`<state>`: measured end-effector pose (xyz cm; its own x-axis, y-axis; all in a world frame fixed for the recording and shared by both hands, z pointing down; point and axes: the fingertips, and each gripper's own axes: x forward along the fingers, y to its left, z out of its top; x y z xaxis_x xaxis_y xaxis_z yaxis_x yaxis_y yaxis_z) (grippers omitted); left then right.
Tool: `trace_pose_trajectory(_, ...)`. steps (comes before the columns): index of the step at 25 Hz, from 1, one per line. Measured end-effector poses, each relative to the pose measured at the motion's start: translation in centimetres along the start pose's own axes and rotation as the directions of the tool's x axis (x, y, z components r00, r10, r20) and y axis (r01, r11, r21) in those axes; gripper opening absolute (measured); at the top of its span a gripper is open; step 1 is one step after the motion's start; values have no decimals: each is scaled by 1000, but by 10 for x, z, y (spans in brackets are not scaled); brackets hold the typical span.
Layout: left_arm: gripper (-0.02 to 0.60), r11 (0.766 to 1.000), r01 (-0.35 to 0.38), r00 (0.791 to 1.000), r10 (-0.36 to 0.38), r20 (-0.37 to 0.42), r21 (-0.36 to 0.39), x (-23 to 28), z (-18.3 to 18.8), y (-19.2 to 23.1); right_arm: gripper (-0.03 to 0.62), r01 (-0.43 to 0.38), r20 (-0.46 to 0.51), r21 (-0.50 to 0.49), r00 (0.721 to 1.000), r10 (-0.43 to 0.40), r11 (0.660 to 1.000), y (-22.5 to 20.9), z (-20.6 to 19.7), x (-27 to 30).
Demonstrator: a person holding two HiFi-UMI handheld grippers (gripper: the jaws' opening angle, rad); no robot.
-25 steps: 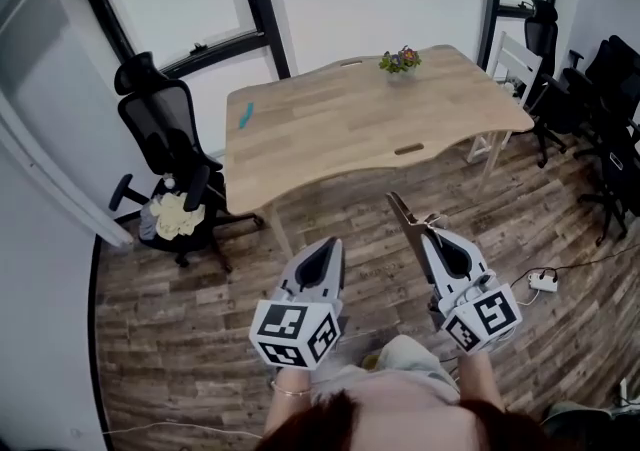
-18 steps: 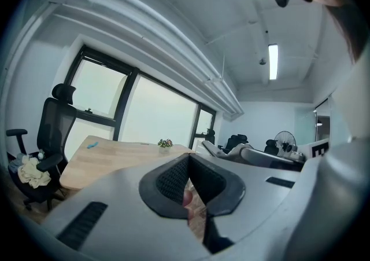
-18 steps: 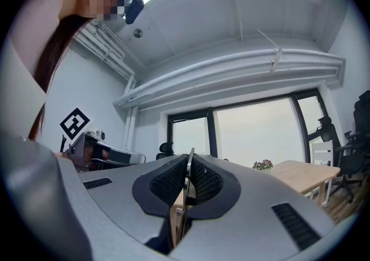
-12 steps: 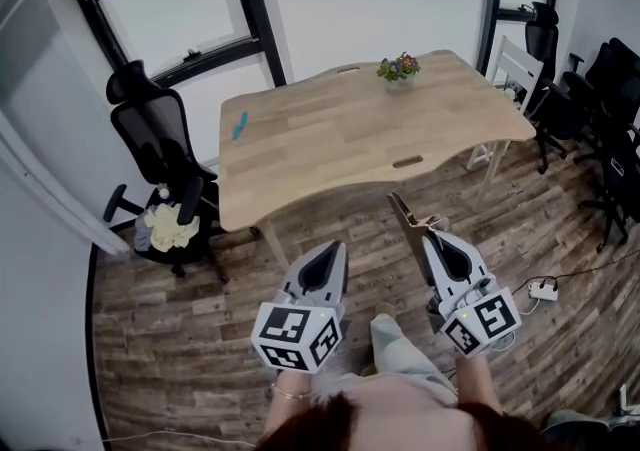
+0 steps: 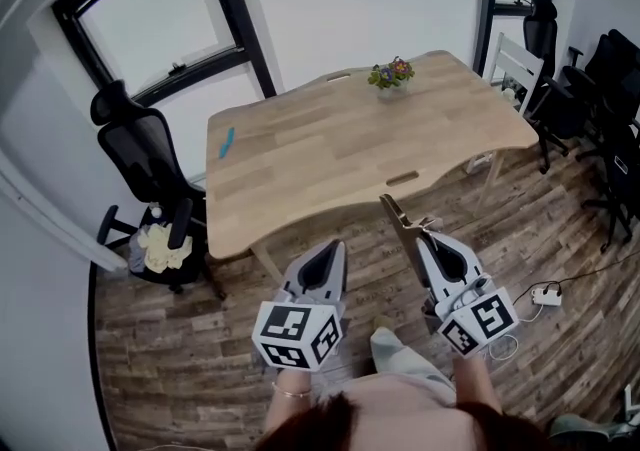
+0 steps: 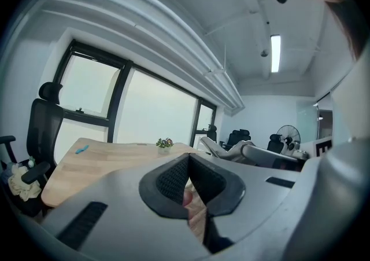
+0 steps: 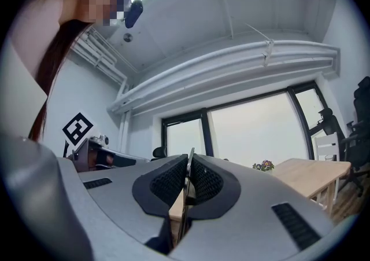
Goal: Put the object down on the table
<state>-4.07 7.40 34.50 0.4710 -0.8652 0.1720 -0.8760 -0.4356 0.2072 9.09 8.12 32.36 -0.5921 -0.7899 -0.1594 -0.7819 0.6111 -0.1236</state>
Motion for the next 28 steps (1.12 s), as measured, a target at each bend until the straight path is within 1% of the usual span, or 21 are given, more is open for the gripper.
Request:
trace_pose_trajectory(4,2,1000,3,1000,-3,-6,2,32,6,4,11,-8,24,1,1000,8,1000,-21,4,18)
trace_pose_trajectory(8,2,1000,7,1000,-7,-8,7,58,13,6,11,-14,28,-3,1000,14,1000,-42,5,36)
trace_pose_trajectory(14,2,1000,23,1000,-23,-7,7,95,22,11,9,-63,69,-8,996,64,998,-67,10,63)
trace_pose_trajectory(20,2,999,33,999,-33,-1,7,132,27,17,9,-56,55,12,997,55,998,-100,3,88)
trace_pose_trajectory(23,1,999,36,999,-36,1,-5,149,28,19,9,-50,40,16,998,50,999,-116,-2,98)
trace_pose_trajectory(28,2,1000,27,1000,-27,-1,-13,169,30,23,9,-38,10,33,999,38,999,-140,-12,113)
